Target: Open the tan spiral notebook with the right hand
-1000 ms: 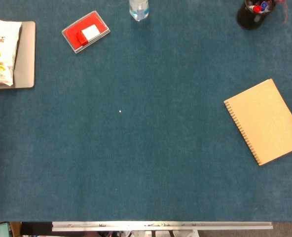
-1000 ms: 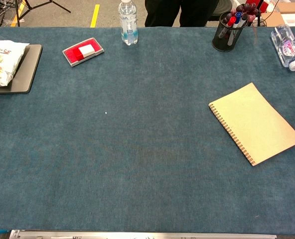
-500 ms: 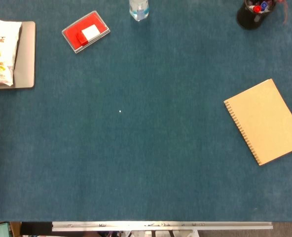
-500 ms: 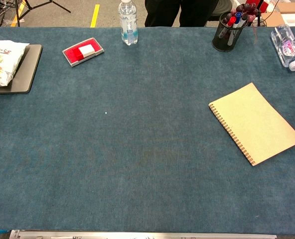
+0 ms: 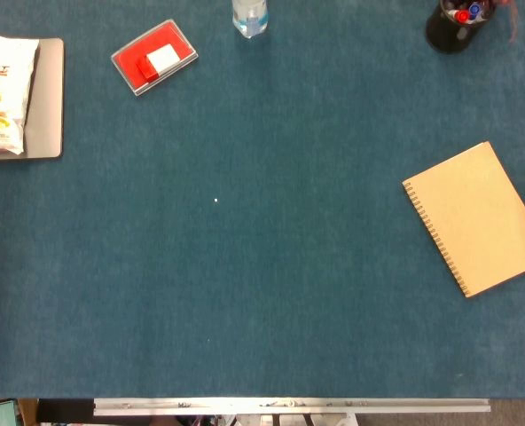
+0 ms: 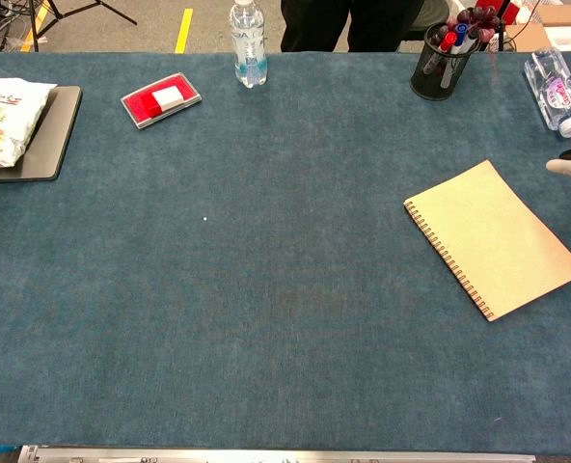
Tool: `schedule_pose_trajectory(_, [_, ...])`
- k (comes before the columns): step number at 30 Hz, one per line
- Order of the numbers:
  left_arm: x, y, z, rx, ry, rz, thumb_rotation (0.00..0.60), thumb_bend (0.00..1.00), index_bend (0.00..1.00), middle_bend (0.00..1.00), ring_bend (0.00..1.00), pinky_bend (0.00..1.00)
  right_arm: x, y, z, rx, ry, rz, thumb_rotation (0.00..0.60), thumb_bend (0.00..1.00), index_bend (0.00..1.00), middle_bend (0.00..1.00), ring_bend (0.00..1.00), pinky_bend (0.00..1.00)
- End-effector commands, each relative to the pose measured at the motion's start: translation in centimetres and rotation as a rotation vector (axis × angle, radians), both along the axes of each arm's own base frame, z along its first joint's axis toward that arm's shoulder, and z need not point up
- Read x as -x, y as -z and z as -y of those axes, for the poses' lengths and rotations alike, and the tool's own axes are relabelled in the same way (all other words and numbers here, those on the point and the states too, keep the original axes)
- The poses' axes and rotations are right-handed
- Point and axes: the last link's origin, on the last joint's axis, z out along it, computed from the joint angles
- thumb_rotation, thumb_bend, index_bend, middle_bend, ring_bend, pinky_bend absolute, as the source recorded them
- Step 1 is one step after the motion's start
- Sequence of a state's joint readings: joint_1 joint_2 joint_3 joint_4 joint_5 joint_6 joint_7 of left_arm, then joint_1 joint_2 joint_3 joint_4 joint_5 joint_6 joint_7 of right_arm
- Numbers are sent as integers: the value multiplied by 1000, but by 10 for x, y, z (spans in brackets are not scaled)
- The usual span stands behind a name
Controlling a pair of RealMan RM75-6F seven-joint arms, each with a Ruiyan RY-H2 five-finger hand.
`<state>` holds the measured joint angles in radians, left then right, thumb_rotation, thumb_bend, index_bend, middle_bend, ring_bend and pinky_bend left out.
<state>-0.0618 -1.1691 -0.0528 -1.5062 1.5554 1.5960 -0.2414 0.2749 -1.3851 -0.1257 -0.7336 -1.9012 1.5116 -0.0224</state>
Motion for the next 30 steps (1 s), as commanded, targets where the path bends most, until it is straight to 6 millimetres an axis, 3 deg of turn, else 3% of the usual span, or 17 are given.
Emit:
schedule_pose_trajectory(1, [0,0,0,0,0,1,600,19,211,261,115,364,2,3,-1,-10,3,-7,600,0,143,186,112,230])
schedule_pose_trajectory(30, [1,0,0,2,-8,-4,600,19,211,261,115,365,13,2,-3,8,26,-28,600,0,143,186,112,230])
